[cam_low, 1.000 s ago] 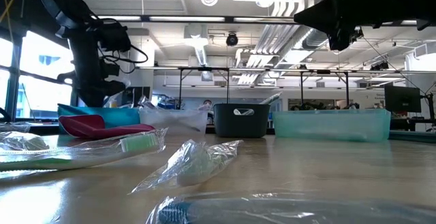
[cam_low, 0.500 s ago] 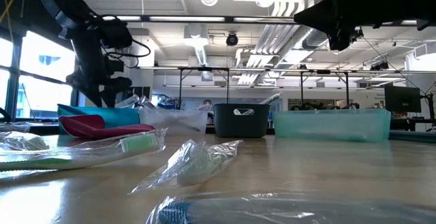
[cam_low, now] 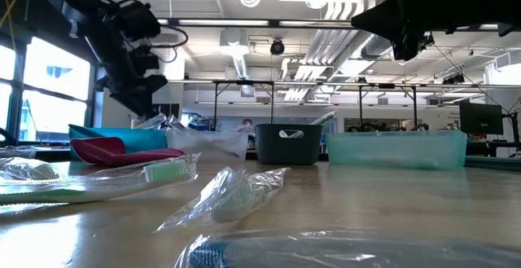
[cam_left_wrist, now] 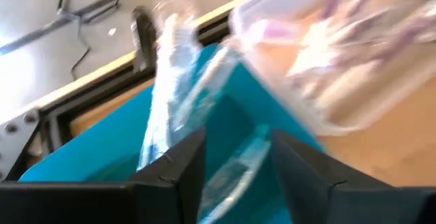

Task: Pick & Place Toothbrushes
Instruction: Put the green toothbrush into the dark blue bin

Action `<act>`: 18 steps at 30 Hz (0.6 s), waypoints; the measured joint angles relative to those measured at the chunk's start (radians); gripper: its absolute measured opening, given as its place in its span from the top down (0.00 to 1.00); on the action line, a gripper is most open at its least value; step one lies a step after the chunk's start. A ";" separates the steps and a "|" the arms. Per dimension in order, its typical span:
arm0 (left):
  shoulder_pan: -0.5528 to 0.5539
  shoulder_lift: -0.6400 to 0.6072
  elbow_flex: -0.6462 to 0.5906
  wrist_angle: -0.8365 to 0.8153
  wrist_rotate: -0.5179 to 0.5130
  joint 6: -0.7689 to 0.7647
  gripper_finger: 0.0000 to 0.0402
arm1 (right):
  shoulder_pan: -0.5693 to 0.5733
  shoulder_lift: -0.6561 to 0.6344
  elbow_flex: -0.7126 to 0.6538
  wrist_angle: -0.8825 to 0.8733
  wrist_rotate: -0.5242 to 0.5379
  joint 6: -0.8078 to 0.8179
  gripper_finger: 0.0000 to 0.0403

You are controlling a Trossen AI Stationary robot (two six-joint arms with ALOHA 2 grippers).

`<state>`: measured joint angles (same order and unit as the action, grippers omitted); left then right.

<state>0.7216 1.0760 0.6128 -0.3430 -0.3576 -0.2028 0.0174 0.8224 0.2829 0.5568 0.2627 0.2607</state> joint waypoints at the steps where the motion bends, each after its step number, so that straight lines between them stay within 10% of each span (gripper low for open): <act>1: -0.016 -0.018 0.000 0.000 0.000 0.000 0.64 | 0.000 0.000 0.000 0.000 0.000 0.000 0.99; 18: -0.343 -0.257 0.000 -0.004 0.146 0.025 0.85 | 0.000 0.002 0.000 -0.046 -0.004 -0.003 0.99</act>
<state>0.3787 0.8191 0.6128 -0.3471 -0.2121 -0.1779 0.0174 0.8242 0.2829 0.5104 0.2587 0.2577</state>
